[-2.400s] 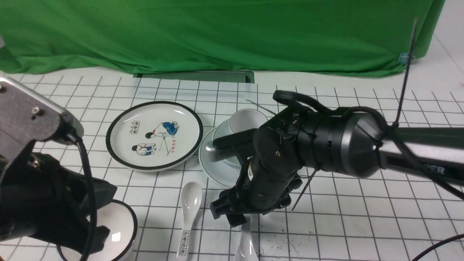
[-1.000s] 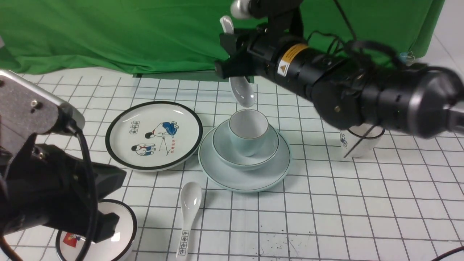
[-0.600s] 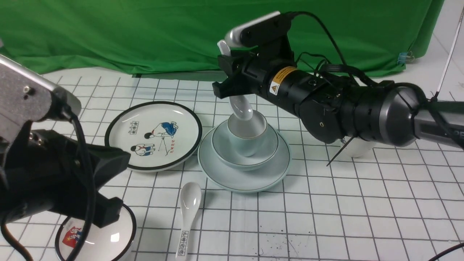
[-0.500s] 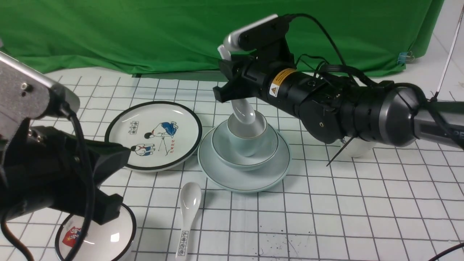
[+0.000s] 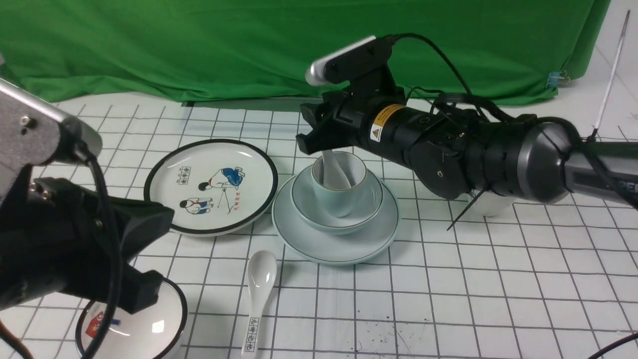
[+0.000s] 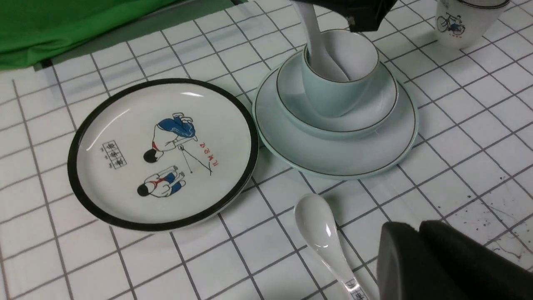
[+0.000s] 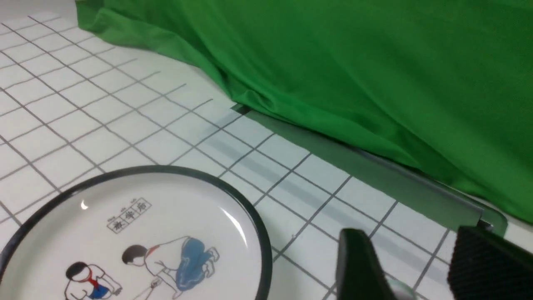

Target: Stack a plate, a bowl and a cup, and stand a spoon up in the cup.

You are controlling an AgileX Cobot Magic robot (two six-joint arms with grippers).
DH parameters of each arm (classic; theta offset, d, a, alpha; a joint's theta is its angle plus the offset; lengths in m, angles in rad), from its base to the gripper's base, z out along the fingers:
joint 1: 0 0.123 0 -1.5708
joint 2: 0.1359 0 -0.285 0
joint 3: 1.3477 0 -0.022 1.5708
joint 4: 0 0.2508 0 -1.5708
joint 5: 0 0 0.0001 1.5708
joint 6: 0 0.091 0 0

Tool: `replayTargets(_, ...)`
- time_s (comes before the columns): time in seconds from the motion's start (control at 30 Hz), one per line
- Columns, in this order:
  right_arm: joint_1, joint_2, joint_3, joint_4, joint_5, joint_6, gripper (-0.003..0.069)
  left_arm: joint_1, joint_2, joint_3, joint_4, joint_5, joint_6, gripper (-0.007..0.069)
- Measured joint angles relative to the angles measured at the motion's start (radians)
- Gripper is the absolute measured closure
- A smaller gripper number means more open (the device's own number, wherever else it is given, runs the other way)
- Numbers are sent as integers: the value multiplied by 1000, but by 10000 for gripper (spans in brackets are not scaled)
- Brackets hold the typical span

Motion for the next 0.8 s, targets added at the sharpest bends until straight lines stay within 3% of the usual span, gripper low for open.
replayTargets(0.13,0,-134,0,0,112,0,358,0,-97,11,4,34,-30,634)
replayTargets(0.23,0,-314,9,0,234,-4,501,0,-240,58,38,39,-56,634)
replayTargets(0.4,2,-537,149,0,242,-21,639,0,-450,152,82,42,-111,634)
replayTargets(0.8,9,-1061,612,0,128,-21,648,0,-624,195,84,55,-115,634)
